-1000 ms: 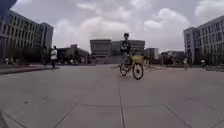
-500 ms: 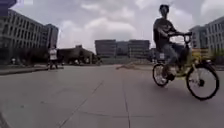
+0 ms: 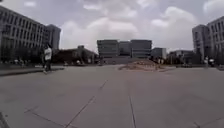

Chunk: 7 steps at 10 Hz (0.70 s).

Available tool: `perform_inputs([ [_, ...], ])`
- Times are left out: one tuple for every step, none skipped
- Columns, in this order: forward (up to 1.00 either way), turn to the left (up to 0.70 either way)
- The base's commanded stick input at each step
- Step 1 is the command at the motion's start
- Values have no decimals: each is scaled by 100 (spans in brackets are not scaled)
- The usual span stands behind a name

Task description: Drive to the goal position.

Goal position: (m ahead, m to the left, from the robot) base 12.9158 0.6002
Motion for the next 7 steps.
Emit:
perform_inputs([
  [70,0],
  [70,0],
  [70,0],
  [70,0],
  [70,0],
  [70,0],
  [70,0],
])
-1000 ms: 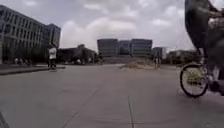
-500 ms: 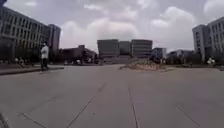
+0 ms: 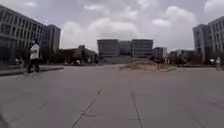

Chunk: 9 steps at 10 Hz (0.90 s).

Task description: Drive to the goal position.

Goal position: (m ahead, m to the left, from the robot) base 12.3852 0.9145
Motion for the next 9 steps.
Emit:
perform_inputs([
  [70,0],
  [70,0],
  [70,0],
  [70,0],
  [70,0],
  [70,0],
  [70,-5],
  [70,-12],
  [70,-9],
])
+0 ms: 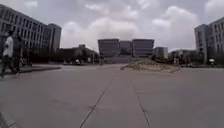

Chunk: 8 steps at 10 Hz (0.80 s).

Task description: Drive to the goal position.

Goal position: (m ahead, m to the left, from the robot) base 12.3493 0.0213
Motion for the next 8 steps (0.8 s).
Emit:
perform_inputs([
  [70,-4],
  [70,0],
  [70,0],
  [70,0],
  [70,0],
  [70,0],
  [70,0],
  [70,0],
])
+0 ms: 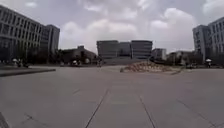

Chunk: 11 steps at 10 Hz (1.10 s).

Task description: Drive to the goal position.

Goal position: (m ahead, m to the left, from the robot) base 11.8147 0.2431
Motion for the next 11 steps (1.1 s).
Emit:
perform_inputs([
  [70,0],
  [70,0],
  [70,0],
  [70,0],
  [70,-5],
  [70,-14],
  [70,-5],
  [70,0],
  [70,0],
  [70,0],
  [70,0],
])
